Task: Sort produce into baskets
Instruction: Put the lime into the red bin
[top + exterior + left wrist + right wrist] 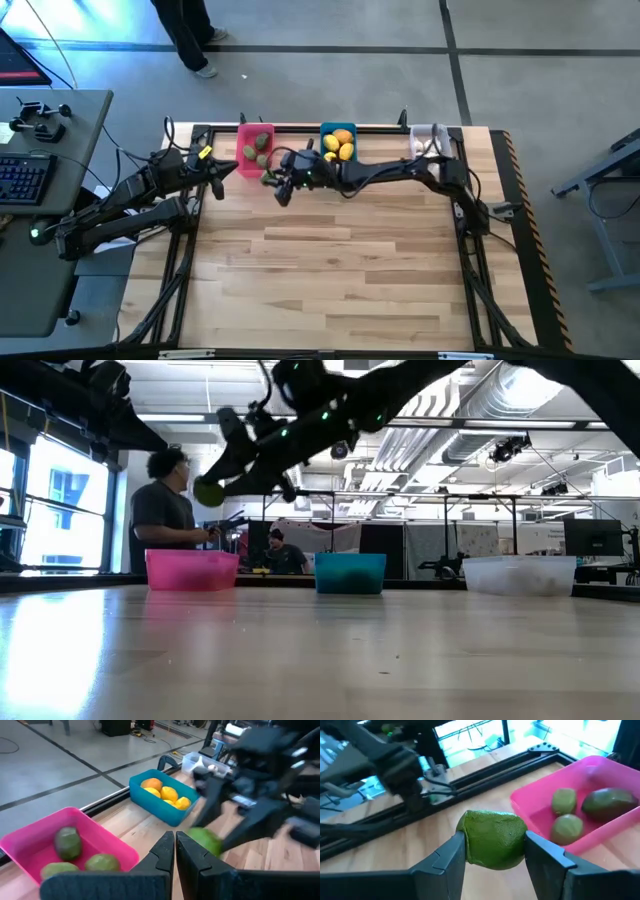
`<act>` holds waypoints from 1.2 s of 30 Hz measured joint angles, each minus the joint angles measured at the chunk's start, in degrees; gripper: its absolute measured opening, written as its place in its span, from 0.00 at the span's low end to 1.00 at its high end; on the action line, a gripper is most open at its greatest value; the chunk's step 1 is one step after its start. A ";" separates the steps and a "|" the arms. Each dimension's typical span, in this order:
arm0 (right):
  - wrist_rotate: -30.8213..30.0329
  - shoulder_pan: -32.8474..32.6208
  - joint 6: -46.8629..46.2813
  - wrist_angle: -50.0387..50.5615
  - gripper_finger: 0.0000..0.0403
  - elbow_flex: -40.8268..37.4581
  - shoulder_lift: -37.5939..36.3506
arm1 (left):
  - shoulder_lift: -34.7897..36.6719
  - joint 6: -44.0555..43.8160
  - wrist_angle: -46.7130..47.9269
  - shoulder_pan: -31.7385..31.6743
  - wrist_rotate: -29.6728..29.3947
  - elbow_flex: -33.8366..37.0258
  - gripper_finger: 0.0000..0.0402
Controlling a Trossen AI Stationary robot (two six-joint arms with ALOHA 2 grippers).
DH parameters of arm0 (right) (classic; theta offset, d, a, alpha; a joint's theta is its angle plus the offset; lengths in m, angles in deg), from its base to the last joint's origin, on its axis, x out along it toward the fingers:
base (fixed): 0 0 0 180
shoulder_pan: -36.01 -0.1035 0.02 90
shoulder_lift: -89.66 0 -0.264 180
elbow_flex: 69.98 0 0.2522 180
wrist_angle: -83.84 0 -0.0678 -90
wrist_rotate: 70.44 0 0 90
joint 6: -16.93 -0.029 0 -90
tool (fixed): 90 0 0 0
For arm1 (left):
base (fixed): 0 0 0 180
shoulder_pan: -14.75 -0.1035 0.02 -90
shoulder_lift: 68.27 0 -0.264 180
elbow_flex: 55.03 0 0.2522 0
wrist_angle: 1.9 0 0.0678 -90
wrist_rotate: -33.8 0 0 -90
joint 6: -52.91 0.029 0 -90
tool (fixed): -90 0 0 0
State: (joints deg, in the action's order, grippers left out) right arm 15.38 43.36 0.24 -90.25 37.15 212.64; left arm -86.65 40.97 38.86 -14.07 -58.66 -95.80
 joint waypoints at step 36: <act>-1.86 7.50 -4.13 15.15 0.56 34.15 26.07 | -0.22 -3.00 -1.57 0.04 -0.96 0.00 0.01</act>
State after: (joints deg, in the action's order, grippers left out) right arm 13.52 50.87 -3.89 -75.10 71.30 238.71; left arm -86.86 37.96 37.29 -14.03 -59.63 -95.80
